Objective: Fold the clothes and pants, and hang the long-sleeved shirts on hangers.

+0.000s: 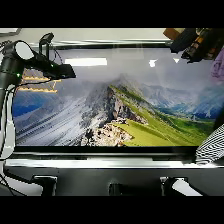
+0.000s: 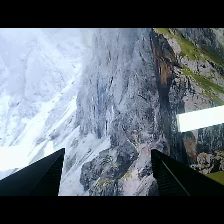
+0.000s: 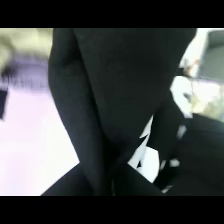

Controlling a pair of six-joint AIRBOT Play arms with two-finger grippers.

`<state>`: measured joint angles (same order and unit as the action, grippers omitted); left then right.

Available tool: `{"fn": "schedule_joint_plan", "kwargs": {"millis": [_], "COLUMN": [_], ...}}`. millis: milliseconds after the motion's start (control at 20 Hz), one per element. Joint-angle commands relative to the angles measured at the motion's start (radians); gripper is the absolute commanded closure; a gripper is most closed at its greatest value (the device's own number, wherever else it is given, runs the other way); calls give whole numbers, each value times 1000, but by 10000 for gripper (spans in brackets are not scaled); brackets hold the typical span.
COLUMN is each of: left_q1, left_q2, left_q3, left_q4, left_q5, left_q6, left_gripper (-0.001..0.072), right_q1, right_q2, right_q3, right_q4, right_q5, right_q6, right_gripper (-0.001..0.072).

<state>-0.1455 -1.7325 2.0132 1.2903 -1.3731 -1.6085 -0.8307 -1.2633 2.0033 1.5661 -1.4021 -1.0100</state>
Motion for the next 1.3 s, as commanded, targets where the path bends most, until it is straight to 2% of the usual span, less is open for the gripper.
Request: {"fn": "schedule_joint_plan", "kwargs": {"millis": [0, 200, 300, 400, 500, 600, 700, 950, 1000, 1150, 1250], "left_q1": [1, 1, 1, 1, 1, 1, 1, 1, 1, 1, 1], "left_q2": [0, 0, 0, 0, -1, -1, -2, -6, -6, -11, -16], "left_q3": [0, 0, 0, 0, 0, 0, 0, 0, 0, 0, 0], "left_q4": [1, 1, 1, 1, 1, 1, 1, 1, 1, 1, 1], "left_q5": [1, 1, 1, 1, 1, 1, 1, 1, 1, 1, 1], "left_q6": [0, 0, 0, 0, 0, 0, 0, 0, 0, 0, 0], "left_gripper": [83, 83, 83, 82, 83, 83, 82, 83, 83, 83, 83], "right_q1": [-51, -51, -51, -51, -51, -51, -51, -51, -51, -51, -51], "right_q2": [-115, -97, -76, -50, -26, -14, -15, -32, -29, -25, -29], "right_q3": [125, 125, 125, 125, 125, 125, 124, 124, 124, 124, 124], "right_q4": [98, 10, -47, -95, -146, -172, -134, -102, -102, -118, -168], "right_q5": [73, 276, 391, 447, 381, 227, 149, 153, 173, 347, 391], "right_q6": [-10, 65, 78, 79, 79, 78, 42, 31, 54, 125, 163], "right_gripper": [676, 676, 676, 676, 676, 676, 676, 676, 676, 676, 676]}}
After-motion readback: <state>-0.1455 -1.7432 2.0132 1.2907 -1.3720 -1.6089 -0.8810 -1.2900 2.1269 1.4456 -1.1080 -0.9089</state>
